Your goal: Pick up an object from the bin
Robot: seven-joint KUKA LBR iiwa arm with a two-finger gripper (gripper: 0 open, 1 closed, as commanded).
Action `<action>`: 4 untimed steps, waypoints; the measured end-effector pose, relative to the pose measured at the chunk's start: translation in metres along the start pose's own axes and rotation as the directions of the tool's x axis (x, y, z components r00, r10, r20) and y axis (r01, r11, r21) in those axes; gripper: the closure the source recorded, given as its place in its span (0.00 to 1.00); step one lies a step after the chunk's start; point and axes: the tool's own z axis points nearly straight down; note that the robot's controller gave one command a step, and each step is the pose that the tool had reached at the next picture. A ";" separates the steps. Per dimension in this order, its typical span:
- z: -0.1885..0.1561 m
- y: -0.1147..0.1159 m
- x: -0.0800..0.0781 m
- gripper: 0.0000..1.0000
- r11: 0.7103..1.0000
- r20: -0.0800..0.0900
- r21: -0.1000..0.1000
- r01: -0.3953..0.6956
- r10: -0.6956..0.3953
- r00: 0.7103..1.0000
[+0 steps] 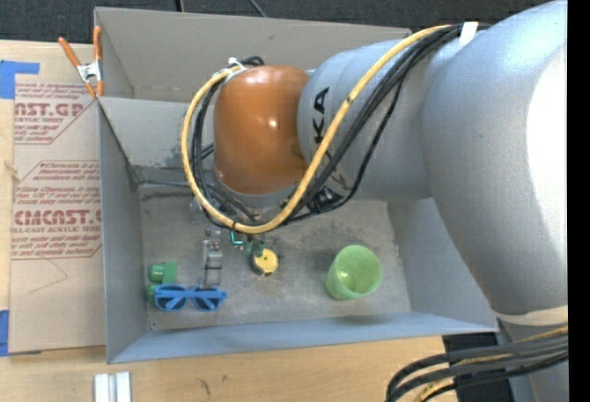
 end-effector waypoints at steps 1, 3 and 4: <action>0.087 0.031 0.042 0.00 1.000 0.001 0.000 0.014 -0.014 1.000; 0.053 0.029 0.045 0.00 0.995 0.006 -0.001 -0.096 0.096 0.995; 0.084 0.042 0.045 0.00 0.957 0.004 -0.001 -0.291 0.291 0.957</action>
Offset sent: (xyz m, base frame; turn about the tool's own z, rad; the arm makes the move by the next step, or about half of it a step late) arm -0.0392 0.0287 -0.0825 -0.0099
